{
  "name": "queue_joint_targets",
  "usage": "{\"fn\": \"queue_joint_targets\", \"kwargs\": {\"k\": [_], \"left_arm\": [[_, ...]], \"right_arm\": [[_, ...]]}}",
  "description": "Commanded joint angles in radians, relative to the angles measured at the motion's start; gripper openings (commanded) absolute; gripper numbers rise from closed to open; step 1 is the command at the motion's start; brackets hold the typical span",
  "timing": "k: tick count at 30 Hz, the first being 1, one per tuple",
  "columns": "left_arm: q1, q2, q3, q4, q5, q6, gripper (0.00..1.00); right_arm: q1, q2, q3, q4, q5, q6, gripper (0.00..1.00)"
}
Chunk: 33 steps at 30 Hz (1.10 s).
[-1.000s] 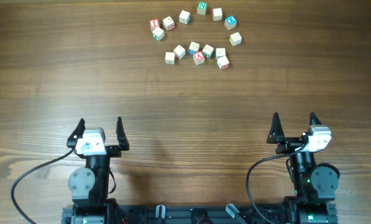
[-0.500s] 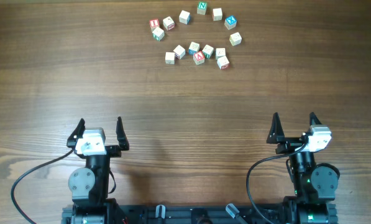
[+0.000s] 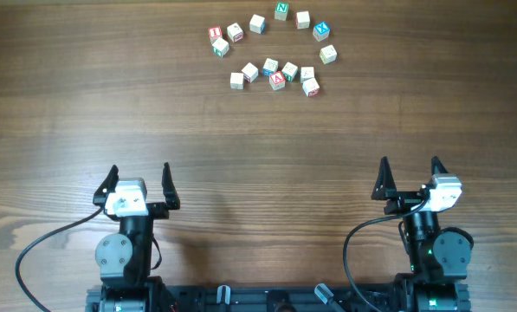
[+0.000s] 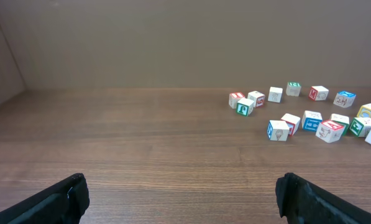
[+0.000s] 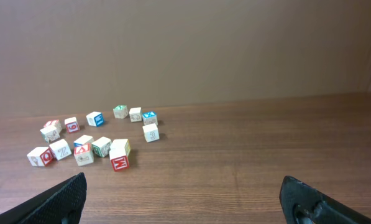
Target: Form a circle
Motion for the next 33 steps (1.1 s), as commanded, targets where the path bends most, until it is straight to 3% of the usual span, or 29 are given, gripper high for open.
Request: {"fn": "queue_joint_targets", "kwargs": {"k": [1,10,14,33], "left_arm": [[0.0,-0.009,-0.011,0.008,0.013,0.019,1.0],[0.0,-0.009,-0.011,0.008,0.013,0.019,1.0],[0.0,-0.009,-0.011,0.013,-0.029,0.095,1.0],[0.0,-0.009,-0.011,0.014,-0.022,0.094,1.0]], "right_arm": [[0.006,-0.014,-0.001,0.002,-0.008,-0.01,1.0],[0.006,-0.014,-0.001,0.002,-0.008,-0.01,1.0],[0.006,-0.014,-0.001,0.002,-0.008,-0.01,1.0],[0.006,-0.014,-0.001,0.001,-0.008,-0.01,1.0]]}}
